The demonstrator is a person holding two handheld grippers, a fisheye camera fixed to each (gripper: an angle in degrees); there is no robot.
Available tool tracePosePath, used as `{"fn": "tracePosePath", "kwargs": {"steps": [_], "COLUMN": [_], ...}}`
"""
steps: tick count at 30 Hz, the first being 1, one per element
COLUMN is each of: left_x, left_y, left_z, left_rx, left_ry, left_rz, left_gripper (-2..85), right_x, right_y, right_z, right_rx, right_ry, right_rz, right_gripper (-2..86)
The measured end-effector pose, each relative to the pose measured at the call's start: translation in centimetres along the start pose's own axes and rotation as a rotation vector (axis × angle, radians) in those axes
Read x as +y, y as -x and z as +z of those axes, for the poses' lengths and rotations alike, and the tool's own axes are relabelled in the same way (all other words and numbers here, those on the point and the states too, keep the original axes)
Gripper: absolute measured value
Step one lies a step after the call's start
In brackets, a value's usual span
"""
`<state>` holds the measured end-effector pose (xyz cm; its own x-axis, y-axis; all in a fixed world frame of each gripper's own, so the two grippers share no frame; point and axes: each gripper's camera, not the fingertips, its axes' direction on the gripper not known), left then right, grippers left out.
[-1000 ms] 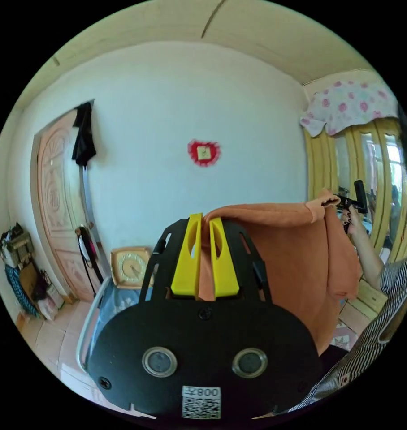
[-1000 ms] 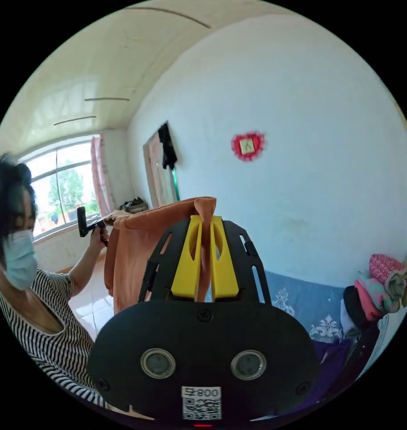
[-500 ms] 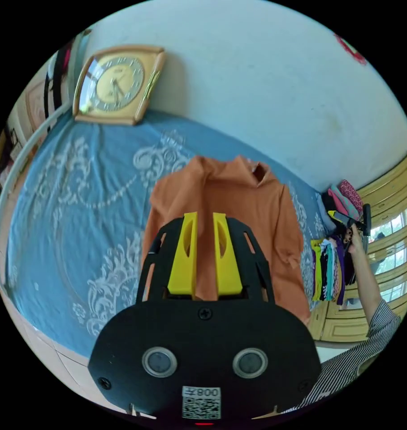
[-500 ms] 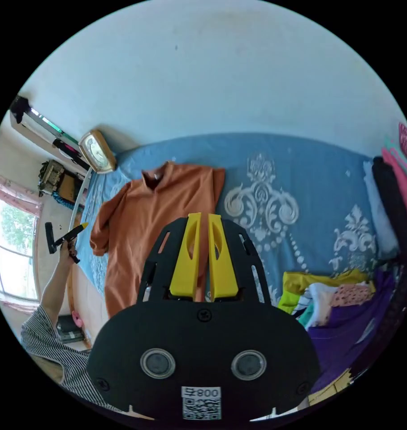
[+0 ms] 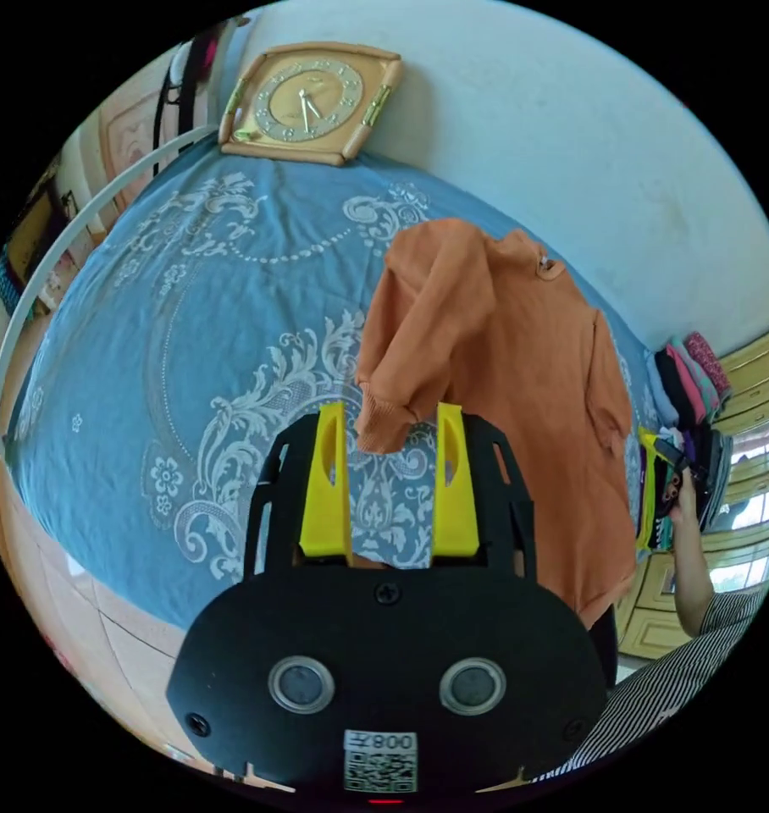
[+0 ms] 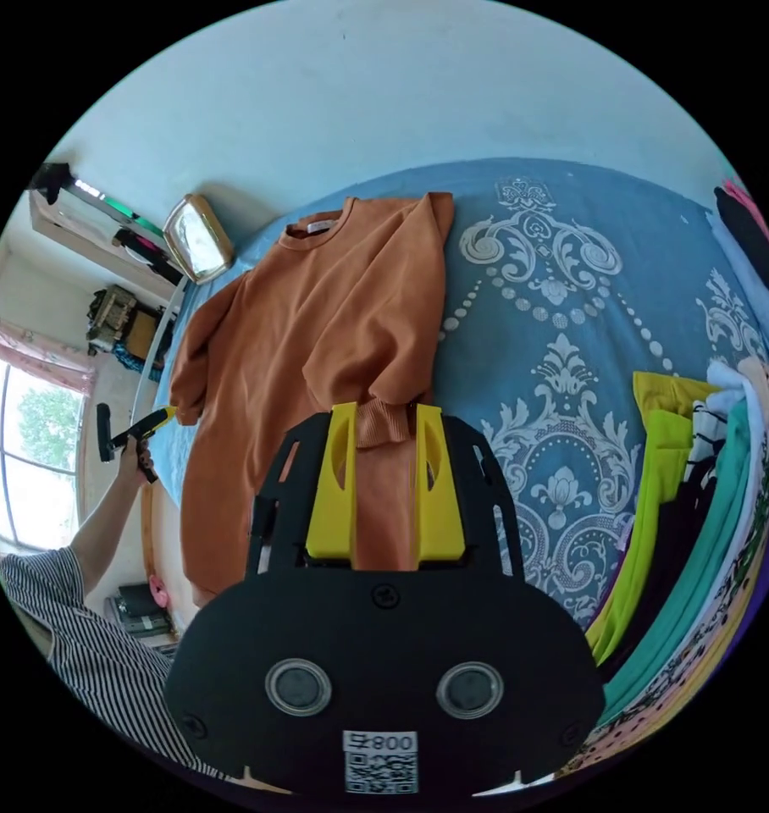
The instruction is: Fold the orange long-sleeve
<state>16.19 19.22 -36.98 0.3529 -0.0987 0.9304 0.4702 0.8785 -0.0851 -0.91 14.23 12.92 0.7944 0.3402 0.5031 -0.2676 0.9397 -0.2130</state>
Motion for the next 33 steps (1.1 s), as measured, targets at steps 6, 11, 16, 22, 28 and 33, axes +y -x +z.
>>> {"fn": "tracePosePath", "kwargs": {"steps": [6,11,16,22,28,33], "left_x": [-2.5,-4.0,-7.4,-8.4,-2.4,7.7], "left_y": [-2.4,-3.5,-1.8,0.7,-3.4,-7.9], "left_z": [4.8,4.7,-0.4,-1.8,10.3,20.6], "left_rx": [0.054,0.124,0.095,-0.047,0.286,0.507], "left_ry": [-0.022,-0.115,-0.334,-0.512,-0.283,0.024], "left_rz": [-0.068,-0.063,-0.127,-0.364,-0.201,-0.21], "left_gripper": [7.3,5.3,3.6,2.4,5.9,9.0], "right_x": [-2.2,-3.1,-6.9,-13.4,-7.1,4.3], "right_y": [2.1,4.4,5.7,0.2,-1.5,2.5], "right_z": [7.3,9.2,2.4,-4.8,0.5,8.4], "right_rx": [0.056,0.046,0.261,0.592,0.478,0.176], "right_ry": [0.089,0.121,0.037,0.008,0.005,0.107], "right_rz": [0.029,-0.052,-0.19,0.088,0.146,-0.059], "right_gripper": [9.3,4.5,3.0,2.8,1.7,2.4]}}
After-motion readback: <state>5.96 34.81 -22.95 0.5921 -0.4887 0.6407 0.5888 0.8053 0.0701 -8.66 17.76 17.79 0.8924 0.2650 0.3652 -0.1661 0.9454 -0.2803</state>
